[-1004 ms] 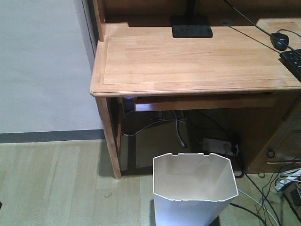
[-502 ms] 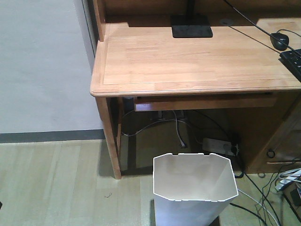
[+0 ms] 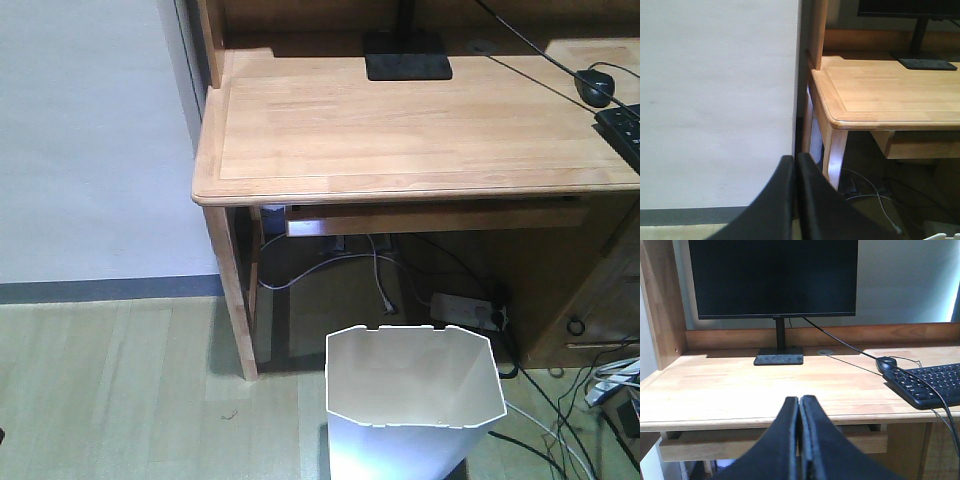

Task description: Move trash bin to bedside with robot

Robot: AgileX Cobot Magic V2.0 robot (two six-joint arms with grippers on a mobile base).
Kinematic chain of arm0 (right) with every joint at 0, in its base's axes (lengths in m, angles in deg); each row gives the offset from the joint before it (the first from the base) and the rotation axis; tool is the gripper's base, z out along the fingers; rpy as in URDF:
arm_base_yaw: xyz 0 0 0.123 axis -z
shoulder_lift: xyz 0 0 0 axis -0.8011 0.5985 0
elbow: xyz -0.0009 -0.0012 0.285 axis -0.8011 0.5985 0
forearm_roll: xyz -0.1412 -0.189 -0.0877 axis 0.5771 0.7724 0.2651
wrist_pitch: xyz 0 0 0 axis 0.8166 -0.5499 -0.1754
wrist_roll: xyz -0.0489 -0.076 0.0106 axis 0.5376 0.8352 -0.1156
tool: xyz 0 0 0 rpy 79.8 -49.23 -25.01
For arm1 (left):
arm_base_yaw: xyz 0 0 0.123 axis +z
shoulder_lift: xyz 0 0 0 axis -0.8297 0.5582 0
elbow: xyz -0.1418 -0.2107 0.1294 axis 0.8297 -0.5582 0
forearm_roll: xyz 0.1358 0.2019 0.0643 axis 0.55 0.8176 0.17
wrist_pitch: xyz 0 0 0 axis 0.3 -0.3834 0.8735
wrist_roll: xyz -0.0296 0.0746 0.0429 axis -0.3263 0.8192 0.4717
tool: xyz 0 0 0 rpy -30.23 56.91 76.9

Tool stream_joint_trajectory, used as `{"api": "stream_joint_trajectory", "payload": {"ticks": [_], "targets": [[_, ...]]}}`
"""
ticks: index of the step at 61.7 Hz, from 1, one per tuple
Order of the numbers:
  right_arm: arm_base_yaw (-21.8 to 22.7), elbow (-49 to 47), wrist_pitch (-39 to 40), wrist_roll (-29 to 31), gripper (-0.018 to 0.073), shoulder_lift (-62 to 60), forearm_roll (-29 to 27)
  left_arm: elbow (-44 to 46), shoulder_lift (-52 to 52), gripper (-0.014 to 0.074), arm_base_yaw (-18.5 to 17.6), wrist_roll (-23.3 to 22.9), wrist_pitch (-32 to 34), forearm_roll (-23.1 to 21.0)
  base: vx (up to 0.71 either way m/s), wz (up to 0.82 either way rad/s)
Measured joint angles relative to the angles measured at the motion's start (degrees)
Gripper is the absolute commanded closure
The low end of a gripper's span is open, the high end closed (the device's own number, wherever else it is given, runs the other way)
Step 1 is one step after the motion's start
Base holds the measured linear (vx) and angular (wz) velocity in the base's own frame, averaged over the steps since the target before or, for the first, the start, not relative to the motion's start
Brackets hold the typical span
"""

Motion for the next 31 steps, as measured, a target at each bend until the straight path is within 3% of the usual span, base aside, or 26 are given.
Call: {"api": "stream_joint_trajectory", "payload": {"ticks": [31], "targets": [[0.00, -4.25, 1.69, 1.37, 0.0568, 0.33, 0.05, 0.00, 0.00, 0.0602, 0.00, 0.00, 0.00, 0.00, 0.00, 0.00]]}}
